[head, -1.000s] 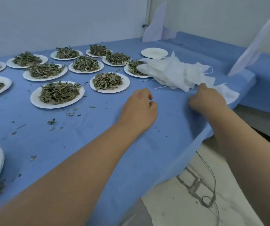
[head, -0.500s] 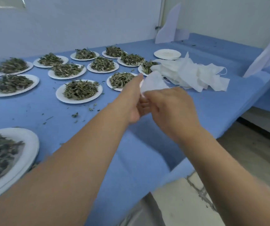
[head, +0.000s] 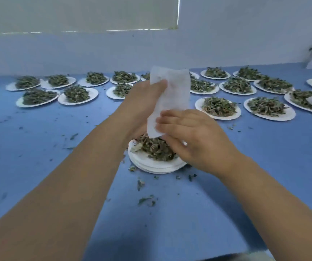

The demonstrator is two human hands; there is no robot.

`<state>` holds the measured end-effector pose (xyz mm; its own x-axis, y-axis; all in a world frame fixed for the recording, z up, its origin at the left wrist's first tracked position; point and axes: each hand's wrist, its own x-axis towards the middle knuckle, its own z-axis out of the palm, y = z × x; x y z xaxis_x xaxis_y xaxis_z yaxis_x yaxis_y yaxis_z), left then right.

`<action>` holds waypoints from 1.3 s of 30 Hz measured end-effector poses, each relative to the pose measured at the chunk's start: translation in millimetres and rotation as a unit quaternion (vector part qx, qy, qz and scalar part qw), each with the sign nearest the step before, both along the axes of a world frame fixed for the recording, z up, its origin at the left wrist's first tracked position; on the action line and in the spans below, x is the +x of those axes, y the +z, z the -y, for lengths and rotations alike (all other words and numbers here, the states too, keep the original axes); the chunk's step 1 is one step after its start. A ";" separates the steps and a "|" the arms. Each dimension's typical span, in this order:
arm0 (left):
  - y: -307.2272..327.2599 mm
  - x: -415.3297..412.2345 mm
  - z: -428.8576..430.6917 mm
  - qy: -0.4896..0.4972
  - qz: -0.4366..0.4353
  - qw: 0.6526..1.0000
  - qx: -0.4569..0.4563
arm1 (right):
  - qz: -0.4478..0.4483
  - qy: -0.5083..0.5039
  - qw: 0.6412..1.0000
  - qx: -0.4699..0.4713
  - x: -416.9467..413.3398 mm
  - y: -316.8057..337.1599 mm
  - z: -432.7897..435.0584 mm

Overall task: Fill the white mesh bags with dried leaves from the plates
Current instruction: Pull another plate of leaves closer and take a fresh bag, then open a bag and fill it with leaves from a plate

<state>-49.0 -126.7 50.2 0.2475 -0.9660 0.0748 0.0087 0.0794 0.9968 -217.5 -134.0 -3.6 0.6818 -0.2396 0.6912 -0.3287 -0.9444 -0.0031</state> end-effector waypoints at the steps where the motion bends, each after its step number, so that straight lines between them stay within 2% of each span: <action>1: 0.9 16.0 -7.6 0.048 0.052 0.997 -0.017 | 0.017 0.021 0.999 0.032 11.9 0.2 -5.5; 4: 3.8 58.4 -30.8 0.144 0.237 0.957 -0.080 | 0.175 0.018 0.981 0.085 43.3 9.4 -15.5; 6: 5.3 77.8 -45.4 0.174 0.301 0.932 -0.106 | 0.240 -0.015 0.964 0.110 66.5 22.8 -12.3; 11: 3.9 105.5 -69.0 0.231 0.297 0.914 -0.150 | 0.187 -0.017 0.976 0.106 118.6 40.3 -4.0; 17: -18.6 125.5 -74.4 0.239 0.273 0.925 -0.112 | 0.248 -0.019 0.967 0.064 147.0 31.0 -9.3; 20: -25.6 130.8 -77.4 0.195 0.257 0.940 -0.107 | 0.217 0.012 0.972 0.092 151.4 30.9 -14.4; 22: -29.8 135.6 -77.9 0.122 0.256 0.956 -0.075 | 0.185 0.028 0.976 0.115 152.7 31.7 -18.3; 25: -32.5 141.0 -74.6 0.020 0.277 0.960 -0.045 | 0.172 0.048 0.968 0.174 153.8 35.9 -23.0; 30: -35.1 138.0 -68.9 -0.100 0.190 0.976 -0.028 | 0.109 0.088 0.945 0.294 150.3 45.6 -25.1; 35: -36.0 142.6 -71.4 -0.026 0.205 0.978 -0.015 | -0.023 0.072 0.946 0.315 135.6 59.5 -20.5; 37: -34.4 145.4 -79.2 -0.015 0.244 0.969 0.026 | -0.057 0.050 0.945 0.319 132.5 61.8 -18.8; 39: -32.7 146.2 -93.8 0.024 0.328 0.943 0.049 | -0.085 0.008 0.955 0.286 133.2 61.9 -17.5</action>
<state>97.2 -32.9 17.6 0.2233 -0.9648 0.1387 -0.6142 -0.0288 0.7886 -84.4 -116.5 58.3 0.7793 -0.5328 0.3300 -0.3556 -0.8095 -0.4671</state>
